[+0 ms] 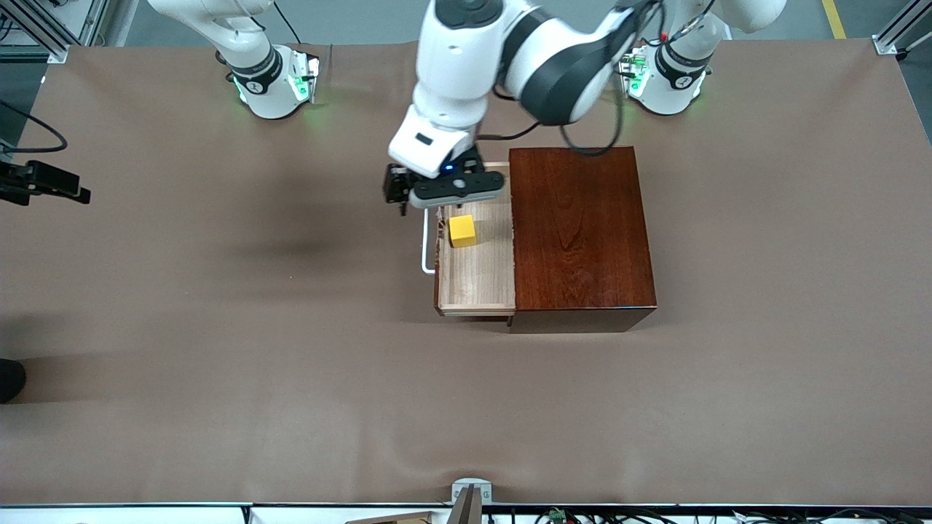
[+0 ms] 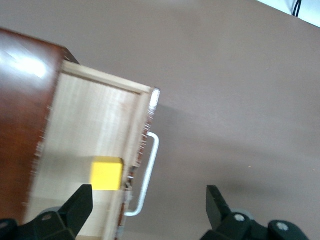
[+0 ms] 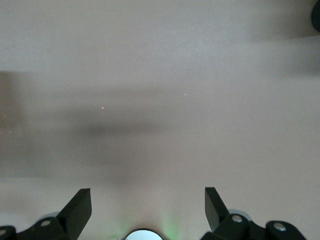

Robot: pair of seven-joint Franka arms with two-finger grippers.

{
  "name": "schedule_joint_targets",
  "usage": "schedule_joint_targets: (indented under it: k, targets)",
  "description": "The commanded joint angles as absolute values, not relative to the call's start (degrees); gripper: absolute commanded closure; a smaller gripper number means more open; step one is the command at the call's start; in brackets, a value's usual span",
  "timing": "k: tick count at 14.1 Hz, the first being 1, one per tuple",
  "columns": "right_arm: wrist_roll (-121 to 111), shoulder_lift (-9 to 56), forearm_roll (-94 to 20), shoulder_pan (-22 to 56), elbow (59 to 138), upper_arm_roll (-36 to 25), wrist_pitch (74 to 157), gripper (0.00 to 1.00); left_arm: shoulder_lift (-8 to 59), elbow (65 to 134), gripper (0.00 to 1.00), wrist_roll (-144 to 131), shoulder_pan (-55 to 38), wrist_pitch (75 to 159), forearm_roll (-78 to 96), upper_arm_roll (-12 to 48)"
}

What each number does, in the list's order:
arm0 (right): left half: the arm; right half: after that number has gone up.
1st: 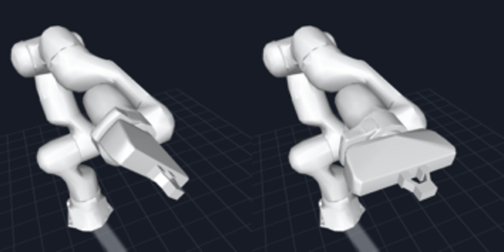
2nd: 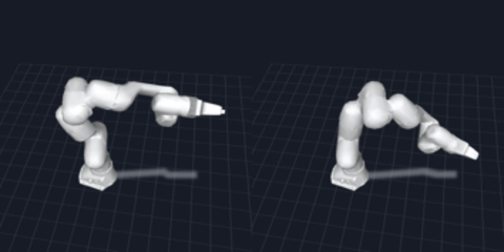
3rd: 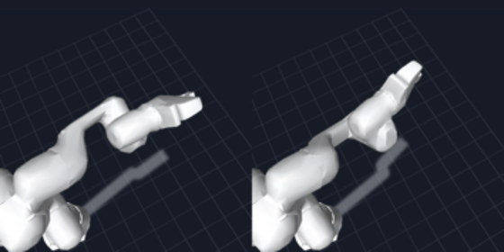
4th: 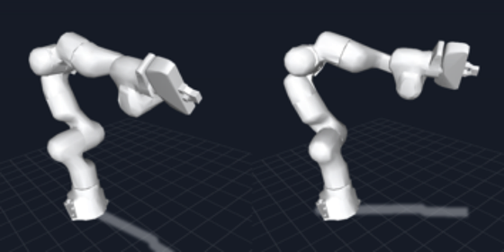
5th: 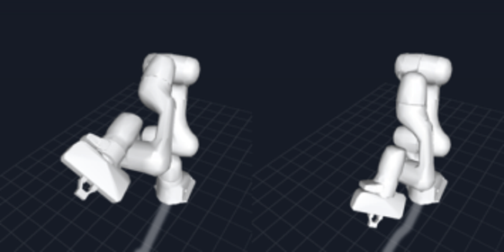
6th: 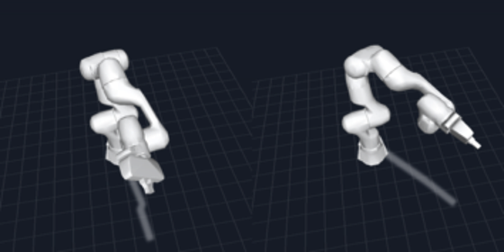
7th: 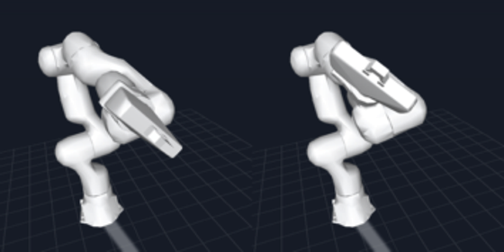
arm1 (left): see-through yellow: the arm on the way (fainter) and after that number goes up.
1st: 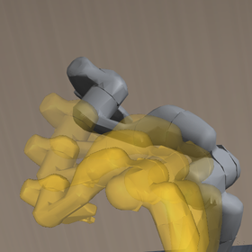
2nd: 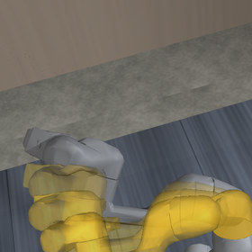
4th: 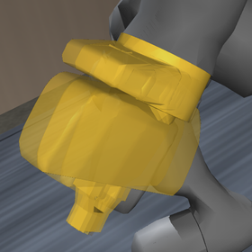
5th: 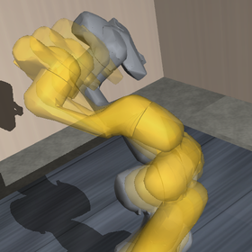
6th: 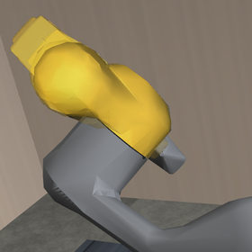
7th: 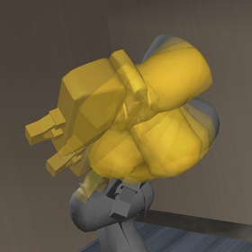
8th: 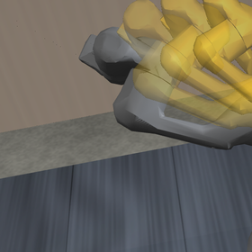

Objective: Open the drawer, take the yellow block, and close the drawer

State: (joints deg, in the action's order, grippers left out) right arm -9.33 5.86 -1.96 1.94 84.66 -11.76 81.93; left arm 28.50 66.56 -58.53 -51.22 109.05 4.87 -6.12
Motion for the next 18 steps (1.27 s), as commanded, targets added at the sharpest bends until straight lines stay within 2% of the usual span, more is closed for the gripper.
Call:
schedule_joint_targets:
  k: [1, 3, 8, 15, 18]
  targets:
    - [-9.8, 7.5, -2.0, 1.1, 83.0, -11.8, 84.2, 0.0, 24.1, 69.2, 0.0, -53.0, -49.6, 104.6, 4.7, -6.1]
    - [-9.9, 9.5, -2.3, 1.1, 82.9, -13.2, 85.0, 0.0, 21.7, 69.2, 0.0, -51.3, -47.7, 99.4, 1.2, -6.0]
    - [-6.1, 11.5, -4.9, 2.3, 83.1, -13.3, 86.8, 0.0, 18.7, 69.3, 0.0, -42.8, -37.4, 96.1, 1.3, -5.7]
    - [18.9, 12.5, -8.1, 7.5, 83.7, -12.7, 86.8, 0.0, 14.2, 70.1, 0.0, -21.2, -22.3, 87.8, 1.7, -5.5]
    - [31.1, 12.6, -8.2, 11.9, 83.8, -12.8, 86.6, 0.0, 9.4, 74.4, 0.0, -14.7, -18.0, 86.0, 1.1, -5.4]
